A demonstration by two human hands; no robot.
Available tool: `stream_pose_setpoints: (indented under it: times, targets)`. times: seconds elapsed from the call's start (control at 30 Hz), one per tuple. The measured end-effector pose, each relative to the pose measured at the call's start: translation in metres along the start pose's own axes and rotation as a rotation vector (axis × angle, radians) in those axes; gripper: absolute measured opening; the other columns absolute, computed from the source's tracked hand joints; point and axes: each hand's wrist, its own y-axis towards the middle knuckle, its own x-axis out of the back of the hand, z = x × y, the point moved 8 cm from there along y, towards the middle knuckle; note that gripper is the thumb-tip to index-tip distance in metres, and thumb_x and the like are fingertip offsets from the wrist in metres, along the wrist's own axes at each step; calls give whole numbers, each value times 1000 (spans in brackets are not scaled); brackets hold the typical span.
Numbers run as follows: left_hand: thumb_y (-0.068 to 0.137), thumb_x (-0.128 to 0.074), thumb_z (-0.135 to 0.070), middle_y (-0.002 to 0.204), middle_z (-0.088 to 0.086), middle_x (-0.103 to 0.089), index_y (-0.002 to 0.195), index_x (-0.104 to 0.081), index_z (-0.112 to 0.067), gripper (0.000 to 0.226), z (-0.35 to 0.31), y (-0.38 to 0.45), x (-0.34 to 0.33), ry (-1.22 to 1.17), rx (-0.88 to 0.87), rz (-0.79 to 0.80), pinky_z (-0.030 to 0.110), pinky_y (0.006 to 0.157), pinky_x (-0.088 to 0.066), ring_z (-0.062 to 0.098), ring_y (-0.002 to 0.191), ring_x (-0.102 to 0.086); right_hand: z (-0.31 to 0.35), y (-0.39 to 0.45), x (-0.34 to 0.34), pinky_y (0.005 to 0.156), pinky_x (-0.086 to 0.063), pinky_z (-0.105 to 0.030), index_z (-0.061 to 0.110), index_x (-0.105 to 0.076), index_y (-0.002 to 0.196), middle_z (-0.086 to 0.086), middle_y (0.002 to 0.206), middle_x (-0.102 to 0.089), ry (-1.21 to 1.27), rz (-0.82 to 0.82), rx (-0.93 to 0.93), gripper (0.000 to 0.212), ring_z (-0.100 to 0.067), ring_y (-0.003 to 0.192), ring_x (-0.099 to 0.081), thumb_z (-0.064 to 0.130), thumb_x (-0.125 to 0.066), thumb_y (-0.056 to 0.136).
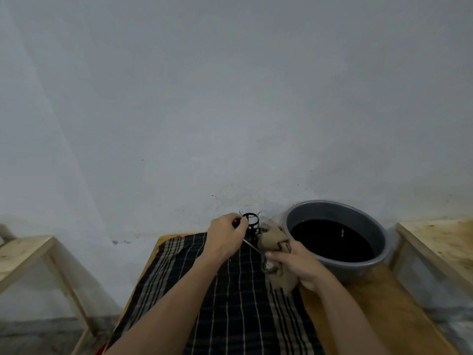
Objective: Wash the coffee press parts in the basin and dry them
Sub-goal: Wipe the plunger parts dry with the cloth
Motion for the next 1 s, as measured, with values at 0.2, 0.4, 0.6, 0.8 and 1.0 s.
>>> stream_pose_setpoints:
  times: [0.2, 0.4, 0.6, 0.8, 1.0]
  targets:
    - [94, -47, -53, 99, -3, -69, 109, -66, -16, 44, -8, -6, -2, -109, -30, 18, 28, 74, -50, 16, 87, -62, -20, 4, -5, 86, -54, -41, 12, -70, 95, -9, 93, -73, 137, -177, -80, 20, -25, 93, -68, -3, -64, 84]
    - [87, -62, -50, 107, -2, -69, 110, -69, -20, 38, 20, -15, -17, -345, 104, 86, 21, 78, -49, 10, 92, -62, -23, 3, -15, 88, -55, -47, 9, -68, 102, -12, 96, -74, 391, -254, -123, 17, -28, 92, -70, 4, -64, 86]
    - [91, -63, -29, 110, 2, -73, 115, -70, -15, 28, 26, -21, -27, -756, 226, 152, 22, 82, -50, 16, 107, -65, -17, -2, -31, 93, -53, -51, 13, -68, 102, -10, 98, -74, 336, -221, -82, 18, -28, 96, -69, 9, -65, 85]
    - [97, -52, -40, 97, -1, -70, 89, -72, -10, 36, 24, -11, -12, -669, 294, 84, 20, 67, -46, 11, 93, -64, -29, -6, -41, 99, -49, -49, 18, -67, 108, -6, 105, -73, 407, -187, -101, 19, -24, 102, -66, 17, -64, 90]
    - [95, -50, -48, 88, 3, -64, 79, -61, -21, 33, 35, -9, -21, -554, 306, 141, 32, 84, -49, 16, 85, -60, 26, -20, -19, 81, -48, -29, 29, -62, 100, 1, 100, -67, 63, -247, 243, 10, -15, 95, -63, 35, -59, 93]
